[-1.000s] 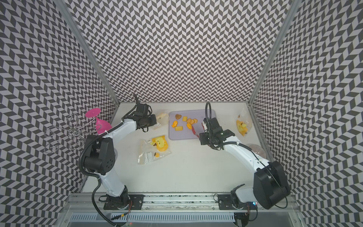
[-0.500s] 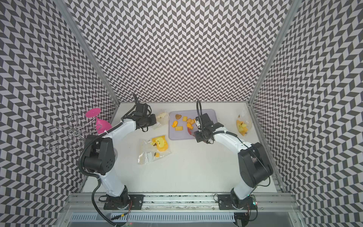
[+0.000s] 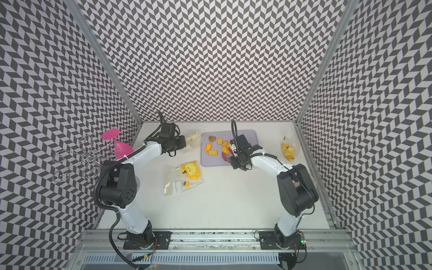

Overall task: Put the cookies into a resealable bag to prevent moisture
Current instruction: Pick up the cookie from the tray, then place the cookie in the ziploc bag.

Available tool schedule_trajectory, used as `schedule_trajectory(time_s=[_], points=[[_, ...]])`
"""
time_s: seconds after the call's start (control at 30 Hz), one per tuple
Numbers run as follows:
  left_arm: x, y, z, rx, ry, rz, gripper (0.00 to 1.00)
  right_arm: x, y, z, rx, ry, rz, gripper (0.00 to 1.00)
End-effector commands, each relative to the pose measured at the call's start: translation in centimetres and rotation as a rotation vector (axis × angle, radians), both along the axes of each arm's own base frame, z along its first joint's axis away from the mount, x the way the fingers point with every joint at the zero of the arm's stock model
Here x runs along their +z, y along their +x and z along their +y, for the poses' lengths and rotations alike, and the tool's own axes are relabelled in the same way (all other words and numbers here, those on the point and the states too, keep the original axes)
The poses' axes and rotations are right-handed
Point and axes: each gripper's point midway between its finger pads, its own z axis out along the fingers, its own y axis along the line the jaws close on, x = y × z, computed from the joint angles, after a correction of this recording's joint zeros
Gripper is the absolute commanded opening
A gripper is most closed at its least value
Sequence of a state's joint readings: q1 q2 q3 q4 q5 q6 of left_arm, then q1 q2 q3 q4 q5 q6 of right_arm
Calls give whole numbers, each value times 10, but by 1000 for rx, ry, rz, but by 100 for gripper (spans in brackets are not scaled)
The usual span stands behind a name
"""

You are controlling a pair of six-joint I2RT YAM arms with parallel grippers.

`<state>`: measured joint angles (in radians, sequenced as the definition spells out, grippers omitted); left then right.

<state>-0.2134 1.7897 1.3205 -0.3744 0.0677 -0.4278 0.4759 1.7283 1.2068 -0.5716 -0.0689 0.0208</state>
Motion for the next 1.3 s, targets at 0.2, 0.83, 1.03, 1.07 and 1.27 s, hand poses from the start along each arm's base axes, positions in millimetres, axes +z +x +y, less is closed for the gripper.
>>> schedule_trajectory(time_s=[0.2, 0.83, 1.03, 1.07, 1.27], points=[[10, 5, -1, -18, -13, -34, 0, 7, 15, 14, 31, 33, -56, 43], [5, 4, -20, -84, -38, -24, 0, 88, -5, 18, 16, 158, -232, 26], [2, 2, -31, -111, -45, -17, 0, 121, -12, 61, 106, 216, -280, 26], [3, 2, -34, -116, -48, -18, 0, 125, -12, 68, 118, 230, -286, 26], [0, 0, -42, -154, -39, -15, 0, 137, -10, 85, 125, 233, -303, 26]])
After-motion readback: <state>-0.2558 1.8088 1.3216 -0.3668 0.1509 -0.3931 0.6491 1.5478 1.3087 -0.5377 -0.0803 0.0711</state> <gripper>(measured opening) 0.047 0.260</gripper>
